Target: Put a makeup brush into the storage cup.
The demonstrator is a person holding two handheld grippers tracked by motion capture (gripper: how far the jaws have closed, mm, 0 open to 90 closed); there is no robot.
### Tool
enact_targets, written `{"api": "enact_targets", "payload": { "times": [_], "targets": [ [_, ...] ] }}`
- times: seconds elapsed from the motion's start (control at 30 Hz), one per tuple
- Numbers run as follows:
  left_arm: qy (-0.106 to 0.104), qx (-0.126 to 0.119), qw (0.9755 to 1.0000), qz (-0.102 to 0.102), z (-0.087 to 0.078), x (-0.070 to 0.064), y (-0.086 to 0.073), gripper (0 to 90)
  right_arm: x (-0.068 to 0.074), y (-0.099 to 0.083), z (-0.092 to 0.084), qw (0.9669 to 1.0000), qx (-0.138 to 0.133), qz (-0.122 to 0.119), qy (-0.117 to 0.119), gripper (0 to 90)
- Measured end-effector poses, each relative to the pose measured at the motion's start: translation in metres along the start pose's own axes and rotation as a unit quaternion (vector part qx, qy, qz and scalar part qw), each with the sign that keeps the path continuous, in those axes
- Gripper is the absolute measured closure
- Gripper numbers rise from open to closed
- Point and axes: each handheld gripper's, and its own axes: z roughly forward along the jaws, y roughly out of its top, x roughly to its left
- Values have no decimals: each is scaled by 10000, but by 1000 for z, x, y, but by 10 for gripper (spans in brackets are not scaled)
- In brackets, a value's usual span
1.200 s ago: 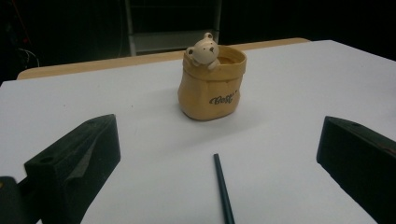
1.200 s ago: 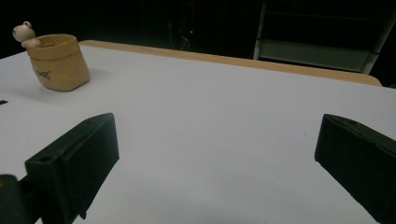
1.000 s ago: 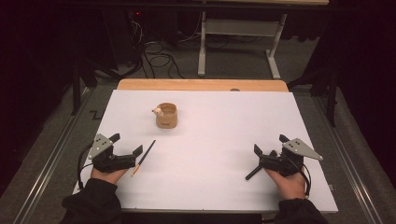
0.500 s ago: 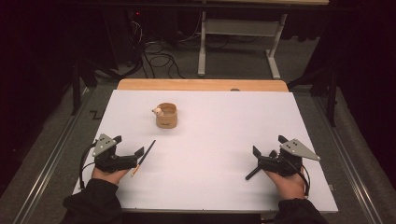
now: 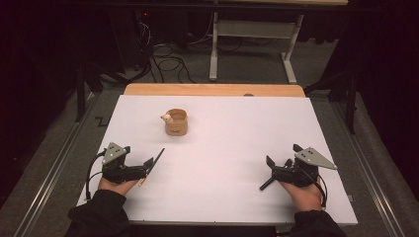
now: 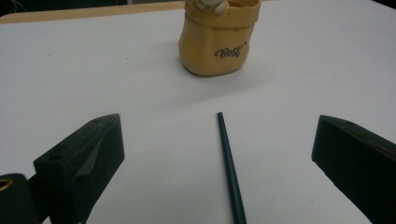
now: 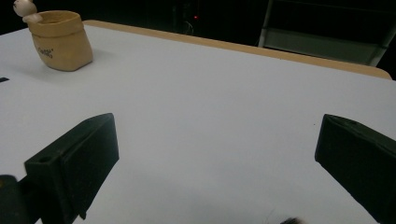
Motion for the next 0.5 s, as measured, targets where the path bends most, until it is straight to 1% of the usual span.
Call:
{"api": "enact_targets", "payload": {
  "times": [0.07,0.13,0.23,0.3,0.47,0.5],
  "targets": [
    [9,90,10000,40,2,-1,-1,30,0,-1,0,10000,11,18,3,3],
    [21,238,9997,47,4,-2,-1,32,-1,-1,-1,10000,1,28,13,4],
    [26,423,9991,-3,7,-1,-2,32,-2,-1,-2,10000,-18,64,22,4],
    [38,494,9988,-31,8,0,-2,32,-3,-2,-2,10000,-11,83,29,4],
    [15,585,9981,-193,8,2,2,41,-3,-2,-2,9999,-8,124,48,4],
    [-22,584,9979,-288,7,2,4,43,-3,-2,-2,9999,-7,122,59,4]
  ]
}}
